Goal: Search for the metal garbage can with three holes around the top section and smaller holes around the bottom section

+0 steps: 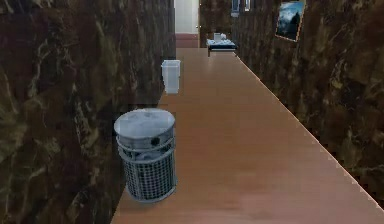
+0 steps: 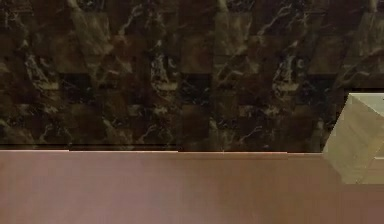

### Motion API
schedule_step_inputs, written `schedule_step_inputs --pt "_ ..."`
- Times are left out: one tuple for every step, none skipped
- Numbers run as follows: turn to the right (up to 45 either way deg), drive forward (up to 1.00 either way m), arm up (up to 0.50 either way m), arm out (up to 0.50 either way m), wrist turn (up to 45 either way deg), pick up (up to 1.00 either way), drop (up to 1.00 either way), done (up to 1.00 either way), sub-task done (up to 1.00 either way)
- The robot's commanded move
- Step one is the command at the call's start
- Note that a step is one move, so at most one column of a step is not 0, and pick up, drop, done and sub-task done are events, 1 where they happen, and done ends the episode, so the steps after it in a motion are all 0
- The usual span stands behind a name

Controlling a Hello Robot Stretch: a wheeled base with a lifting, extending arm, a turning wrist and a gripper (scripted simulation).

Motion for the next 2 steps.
schedule_step_inputs --pt "-3.0 0.0 0.0 0.0 0.0 0.0 0.0 0.0 0.0" --pt "0.0 0.4 0.0 0.0 0.0 0.0 0.0 0.0 0.0"
